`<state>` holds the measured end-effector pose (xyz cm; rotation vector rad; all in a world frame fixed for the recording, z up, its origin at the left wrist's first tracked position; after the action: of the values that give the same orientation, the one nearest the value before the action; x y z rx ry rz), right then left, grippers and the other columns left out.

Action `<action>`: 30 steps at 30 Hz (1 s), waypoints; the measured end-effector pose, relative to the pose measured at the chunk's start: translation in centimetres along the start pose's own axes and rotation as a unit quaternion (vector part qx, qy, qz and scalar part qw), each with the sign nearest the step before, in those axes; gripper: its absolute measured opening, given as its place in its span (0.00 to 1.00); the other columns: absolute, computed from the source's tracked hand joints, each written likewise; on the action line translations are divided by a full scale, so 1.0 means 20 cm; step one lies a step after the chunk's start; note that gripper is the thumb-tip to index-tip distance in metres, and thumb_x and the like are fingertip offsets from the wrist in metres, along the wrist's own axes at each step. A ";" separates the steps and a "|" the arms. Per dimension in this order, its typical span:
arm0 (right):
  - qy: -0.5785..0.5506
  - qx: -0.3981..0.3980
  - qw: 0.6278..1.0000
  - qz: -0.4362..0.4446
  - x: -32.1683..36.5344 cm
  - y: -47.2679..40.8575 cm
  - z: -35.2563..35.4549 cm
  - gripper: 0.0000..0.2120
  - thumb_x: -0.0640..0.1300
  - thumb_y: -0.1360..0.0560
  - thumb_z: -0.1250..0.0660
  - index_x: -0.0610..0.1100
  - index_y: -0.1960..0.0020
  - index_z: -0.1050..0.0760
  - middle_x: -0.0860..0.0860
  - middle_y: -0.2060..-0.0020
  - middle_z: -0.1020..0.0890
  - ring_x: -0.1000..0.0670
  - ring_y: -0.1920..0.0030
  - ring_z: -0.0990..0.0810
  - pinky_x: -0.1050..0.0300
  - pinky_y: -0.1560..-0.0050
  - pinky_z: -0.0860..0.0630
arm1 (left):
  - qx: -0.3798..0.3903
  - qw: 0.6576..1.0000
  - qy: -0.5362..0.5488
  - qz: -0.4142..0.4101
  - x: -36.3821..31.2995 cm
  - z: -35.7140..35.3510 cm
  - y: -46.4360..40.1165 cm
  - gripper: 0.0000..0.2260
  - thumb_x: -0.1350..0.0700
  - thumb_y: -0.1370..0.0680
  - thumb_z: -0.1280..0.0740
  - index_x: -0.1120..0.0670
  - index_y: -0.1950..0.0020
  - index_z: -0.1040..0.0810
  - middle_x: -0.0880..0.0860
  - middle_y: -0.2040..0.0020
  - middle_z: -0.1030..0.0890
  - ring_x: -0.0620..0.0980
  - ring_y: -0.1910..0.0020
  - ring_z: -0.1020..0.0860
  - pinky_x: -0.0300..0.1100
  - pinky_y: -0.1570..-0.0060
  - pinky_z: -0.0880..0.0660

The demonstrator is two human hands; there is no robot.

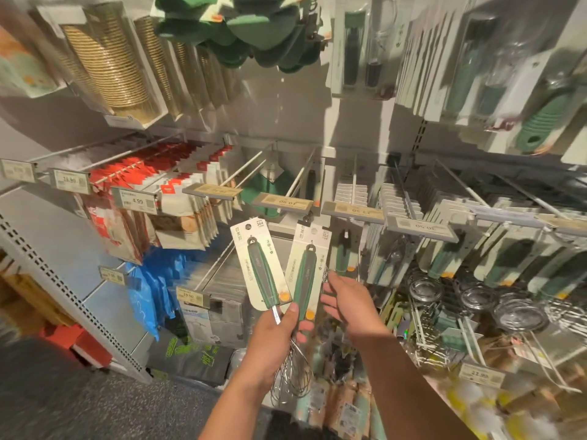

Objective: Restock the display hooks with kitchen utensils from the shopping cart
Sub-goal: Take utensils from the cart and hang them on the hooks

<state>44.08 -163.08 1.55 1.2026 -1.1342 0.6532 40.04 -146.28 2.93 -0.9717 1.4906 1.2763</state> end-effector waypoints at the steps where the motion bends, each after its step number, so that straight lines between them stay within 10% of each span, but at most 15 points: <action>1: -0.010 0.025 1.000 0.008 0.01 0.02 -0.03 0.17 0.56 0.16 0.38 0.45 0.37 0.20 0.48 0.45 0.13 0.46 0.43 0.15 0.44 0.35 0.21 | 0.005 1.000 -0.002 -0.001 0.00 -0.01 0.00 0.10 0.53 0.13 0.39 0.51 0.44 0.18 0.53 0.58 0.12 0.44 0.66 0.20 0.36 0.59 0.22; 7: -0.063 0.060 0.995 0.057 0.08 0.18 -0.10 0.18 0.54 0.14 0.41 0.44 0.42 0.18 0.44 0.49 0.12 0.40 0.48 0.13 0.46 0.54 0.16 | 0.035 0.999 0.004 0.002 0.01 -0.01 0.02 0.11 0.54 0.13 0.39 0.53 0.39 0.19 0.56 0.51 0.12 0.49 0.56 0.15 0.39 0.56 0.19; 14: -0.027 0.028 0.993 0.107 0.08 0.25 -0.12 0.07 0.43 0.18 0.32 0.41 0.43 0.21 0.48 0.50 0.12 0.47 0.46 0.14 0.49 0.45 0.19 | 0.055 0.998 -0.002 0.002 0.04 0.00 0.03 0.12 0.54 0.13 0.41 0.53 0.37 0.18 0.53 0.47 0.12 0.52 0.48 0.14 0.40 0.53 0.20; 23: -0.077 -0.033 0.986 0.141 0.02 0.24 -0.05 0.07 0.41 0.17 0.34 0.40 0.41 0.22 0.47 0.49 0.12 0.47 0.48 0.13 0.57 0.53 0.18 | 0.033 0.999 0.010 0.017 0.06 0.01 0.04 0.09 0.54 0.14 0.38 0.53 0.46 0.18 0.46 0.60 0.14 0.41 0.64 0.18 0.33 0.62 0.24; 30: -0.078 -0.097 0.982 0.141 0.02 0.21 0.04 0.09 0.45 0.17 0.34 0.45 0.39 0.21 0.50 0.45 0.13 0.48 0.43 0.15 0.42 0.37 0.20 | 0.050 0.999 0.004 -0.007 0.04 0.00 0.06 0.11 0.55 0.15 0.37 0.54 0.55 0.20 0.48 0.71 0.28 0.45 0.73 0.29 0.39 0.71 0.28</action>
<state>40.32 -162.73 3.55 0.9469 -1.4825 0.6517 38.76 -146.10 2.41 -0.9207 1.5357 1.1792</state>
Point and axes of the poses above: each hand's wrist, its own y-axis away from the middle knuckle, its own z-axis out of the back of the hand, x = y × z, the point moved 4 cm from there along -y, towards the middle knuckle
